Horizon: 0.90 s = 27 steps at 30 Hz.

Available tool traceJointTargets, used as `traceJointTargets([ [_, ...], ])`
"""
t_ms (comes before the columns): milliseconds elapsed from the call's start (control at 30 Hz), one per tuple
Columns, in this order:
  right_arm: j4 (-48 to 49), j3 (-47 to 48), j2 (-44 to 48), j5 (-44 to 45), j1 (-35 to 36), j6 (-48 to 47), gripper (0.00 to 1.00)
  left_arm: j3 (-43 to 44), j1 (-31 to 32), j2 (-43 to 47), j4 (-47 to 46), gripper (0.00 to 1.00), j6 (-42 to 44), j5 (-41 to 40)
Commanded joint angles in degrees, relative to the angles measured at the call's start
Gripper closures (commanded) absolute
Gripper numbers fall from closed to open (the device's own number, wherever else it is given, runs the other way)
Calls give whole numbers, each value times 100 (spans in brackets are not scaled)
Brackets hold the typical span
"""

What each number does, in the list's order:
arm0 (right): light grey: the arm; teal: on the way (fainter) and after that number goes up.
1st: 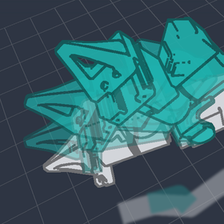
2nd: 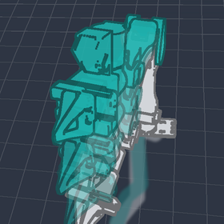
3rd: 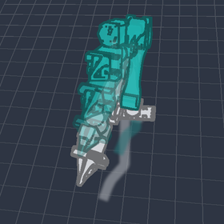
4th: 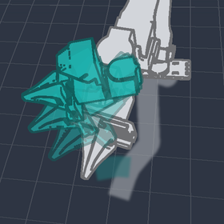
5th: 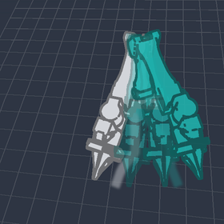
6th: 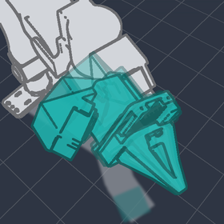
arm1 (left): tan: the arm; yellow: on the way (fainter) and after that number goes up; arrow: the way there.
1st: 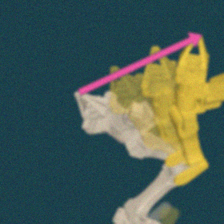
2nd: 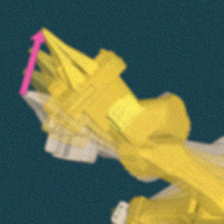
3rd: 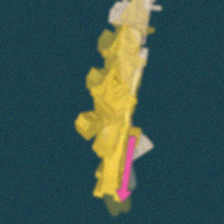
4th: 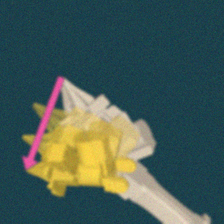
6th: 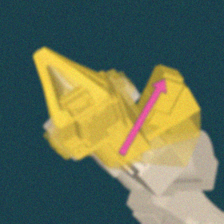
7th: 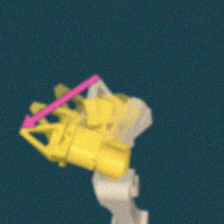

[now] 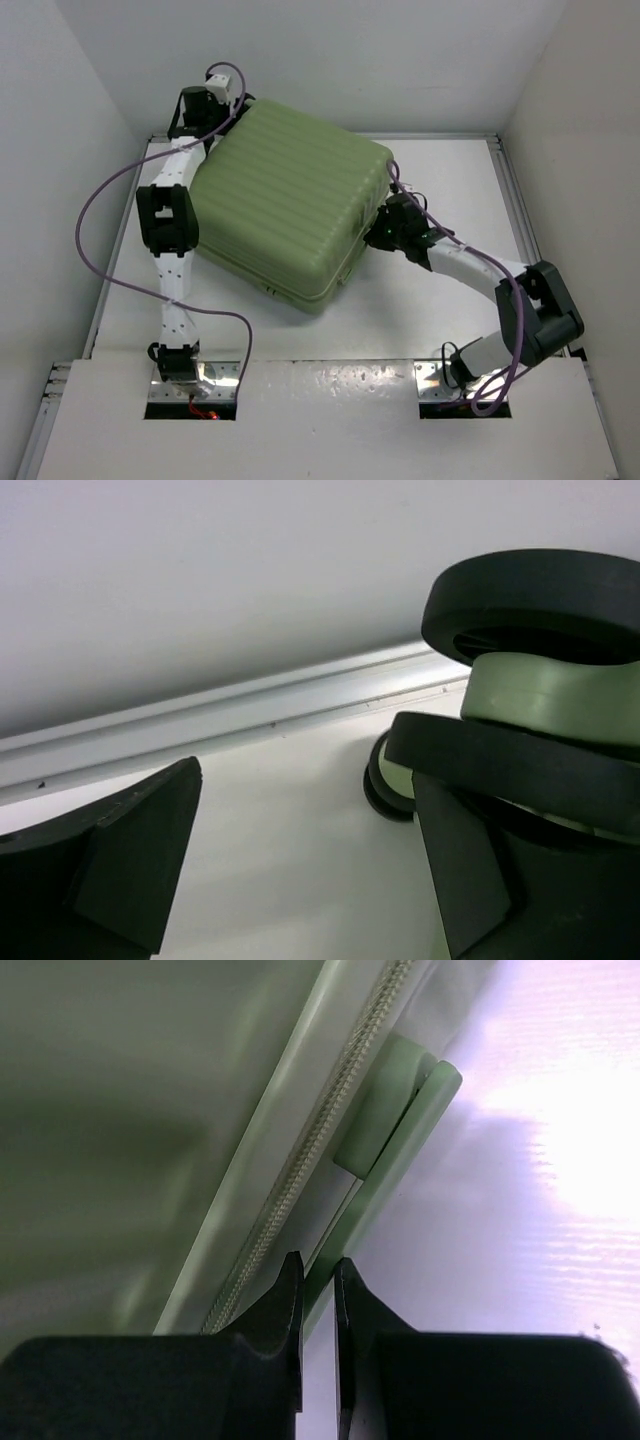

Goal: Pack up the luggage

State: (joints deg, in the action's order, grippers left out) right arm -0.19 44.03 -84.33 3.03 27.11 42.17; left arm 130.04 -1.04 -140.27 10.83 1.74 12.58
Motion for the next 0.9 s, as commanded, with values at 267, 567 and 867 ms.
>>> traceJointTargets([
  [267, -113, 967, -365, -732, 260, 485, 83, -1945, -388, 2879, -1619, 4, -640, -159],
  [567, 1010, -210, 909, -2261, -302, -488, 48, -3572, -608, 5605, -119, 9, 1143, 732],
  [867, 1126, -1088, 1710, -5592, -760, -3062, 55, -5205, -108, 7311, 2151, 16, 1752, 2573],
])
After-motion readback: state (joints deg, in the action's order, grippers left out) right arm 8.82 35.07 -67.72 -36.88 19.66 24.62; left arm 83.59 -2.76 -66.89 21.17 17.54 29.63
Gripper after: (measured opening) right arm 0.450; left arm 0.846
